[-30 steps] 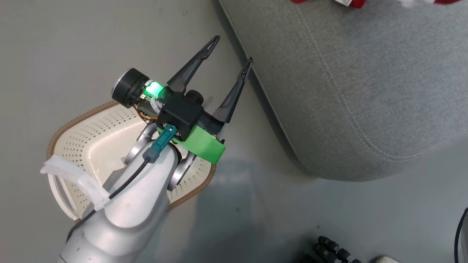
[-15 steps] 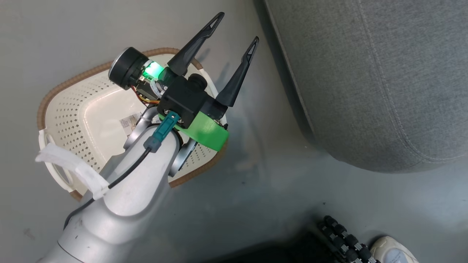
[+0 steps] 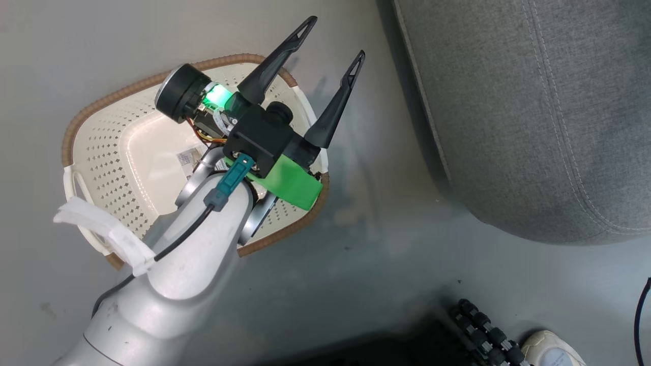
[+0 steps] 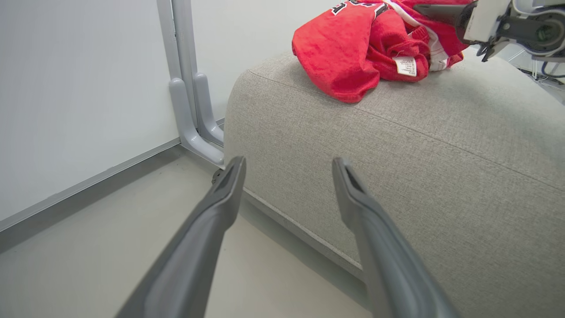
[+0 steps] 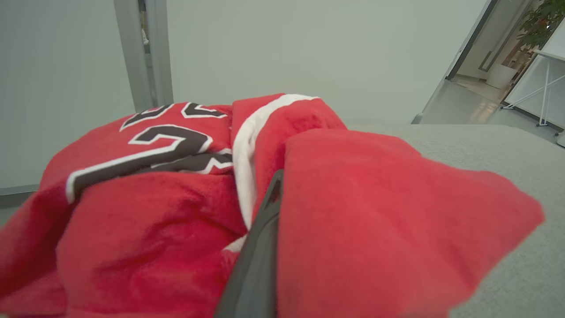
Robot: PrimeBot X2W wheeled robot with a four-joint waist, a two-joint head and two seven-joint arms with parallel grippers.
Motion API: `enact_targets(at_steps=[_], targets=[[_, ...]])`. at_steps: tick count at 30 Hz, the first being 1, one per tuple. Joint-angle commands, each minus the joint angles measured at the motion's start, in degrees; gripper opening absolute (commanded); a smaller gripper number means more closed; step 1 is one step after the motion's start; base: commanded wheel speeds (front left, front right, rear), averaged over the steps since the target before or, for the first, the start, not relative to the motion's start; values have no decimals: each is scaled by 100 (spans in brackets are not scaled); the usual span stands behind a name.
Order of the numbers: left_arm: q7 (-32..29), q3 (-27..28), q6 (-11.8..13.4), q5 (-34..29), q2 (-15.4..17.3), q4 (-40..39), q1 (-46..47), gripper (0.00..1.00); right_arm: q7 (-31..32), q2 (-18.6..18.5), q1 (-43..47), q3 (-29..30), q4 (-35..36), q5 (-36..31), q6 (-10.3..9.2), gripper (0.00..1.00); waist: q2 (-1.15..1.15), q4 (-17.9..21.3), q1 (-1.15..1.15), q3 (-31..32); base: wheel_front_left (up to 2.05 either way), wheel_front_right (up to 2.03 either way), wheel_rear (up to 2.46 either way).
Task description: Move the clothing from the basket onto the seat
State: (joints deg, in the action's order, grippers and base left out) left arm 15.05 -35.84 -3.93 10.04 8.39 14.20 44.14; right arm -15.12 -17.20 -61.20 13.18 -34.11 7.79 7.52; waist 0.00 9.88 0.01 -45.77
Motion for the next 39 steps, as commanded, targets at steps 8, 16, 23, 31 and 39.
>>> enact_targets(at_steps=[8, 16, 23, 31, 39], targets=[[16, 136, 61, 97, -6, -12, -177, 100, -4, 127, 592, 34, 281, 39, -6, 100, 0, 48, -1, 402, 0, 0, 0], [11, 515, 146, 249, -21, -46, -677, 100, -4, 347, 1674, -53, 626, -5, -6, 100, 0, 102, -1, 1233, 0, 0, 0], [11, 1105, 227, 351, -50, -119, -1340, 100, -3, 442, 2675, -204, 1047, 78, -6, 100, 0, -3, -1, 2001, 0, 0, 0], [10, 1924, 292, 414, -110, -250, -2092, 100, -4, 620, 3445, -699, 1592, 191, -6, 100, 0, -282, -1, 2648, 0, 0, 0], [10, 2598, 255, 353, -281, -344, -2714, 100, -4, 888, 3845, -1177, 2015, 189, -6, 100, 0, -688, -1, 3137, 0, 0, 0]])
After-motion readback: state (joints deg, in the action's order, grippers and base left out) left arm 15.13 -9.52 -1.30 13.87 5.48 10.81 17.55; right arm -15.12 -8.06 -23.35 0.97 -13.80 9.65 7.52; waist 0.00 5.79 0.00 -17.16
